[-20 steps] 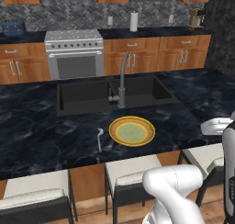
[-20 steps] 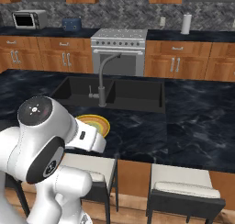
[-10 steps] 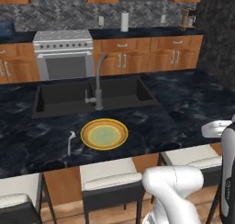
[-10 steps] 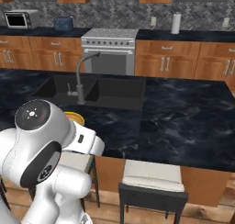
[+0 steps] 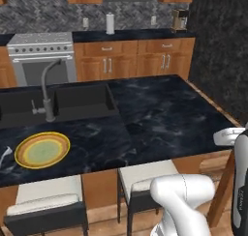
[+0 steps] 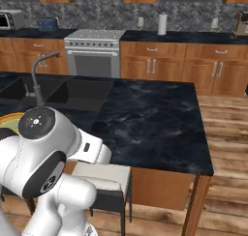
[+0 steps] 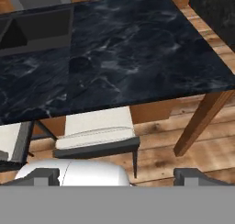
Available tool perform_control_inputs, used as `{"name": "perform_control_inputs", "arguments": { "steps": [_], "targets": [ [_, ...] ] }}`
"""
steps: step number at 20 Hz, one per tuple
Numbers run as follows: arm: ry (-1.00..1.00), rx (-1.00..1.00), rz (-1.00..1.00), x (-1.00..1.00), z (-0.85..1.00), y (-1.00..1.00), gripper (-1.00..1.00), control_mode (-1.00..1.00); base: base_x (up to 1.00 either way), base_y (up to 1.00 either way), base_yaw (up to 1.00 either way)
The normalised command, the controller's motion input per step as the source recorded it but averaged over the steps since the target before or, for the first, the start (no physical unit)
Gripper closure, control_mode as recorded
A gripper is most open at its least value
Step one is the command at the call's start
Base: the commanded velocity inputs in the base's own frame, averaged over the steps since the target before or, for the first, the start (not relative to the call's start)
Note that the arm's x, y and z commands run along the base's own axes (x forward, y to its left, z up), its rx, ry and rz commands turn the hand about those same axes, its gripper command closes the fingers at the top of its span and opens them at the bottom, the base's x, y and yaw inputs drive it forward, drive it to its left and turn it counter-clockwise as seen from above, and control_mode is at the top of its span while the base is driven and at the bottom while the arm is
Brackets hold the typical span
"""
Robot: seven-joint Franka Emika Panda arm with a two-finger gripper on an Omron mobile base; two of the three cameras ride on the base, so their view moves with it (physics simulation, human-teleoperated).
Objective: Take the fork and place it on the left side of the plate. Then take the spoon and place it on the right side of the plate. Make sure they're directly next to the plate.
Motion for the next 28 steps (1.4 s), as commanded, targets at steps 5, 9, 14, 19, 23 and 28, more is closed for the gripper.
{"name": "perform_control_inputs", "arguments": {
  "steps": [5, 9, 14, 19, 23, 28],
  "targets": [
    [0.0, 0.0, 0.0, 0.0, 0.0, 0.0, -1.0, 1.0, -0.2, -1.0, 0.0],
    [0.0, 0.0, 0.0, 0.0, 0.0, 0.0, -1.0, 1.0, 0.0, -1.0, 0.0],
    [0.0, 0.0, 0.0, 0.0, 0.0, 0.0, -1.0, 1.0, 0.01, -1.0, 0.0],
    [0.0, 0.0, 0.0, 0.0, 0.0, 0.0, -1.0, 1.0, 0.16, -1.0, 0.0],
    [0.0, 0.0, 0.0, 0.0, 0.0, 0.0, -1.0, 1.0, 0.44, -1.0, 0.0],
    [0.0, 0.0, 0.0, 0.0, 0.0, 0.0, -1.0, 1.0, 0.87, -1.0, 0.0]
  ]
}}
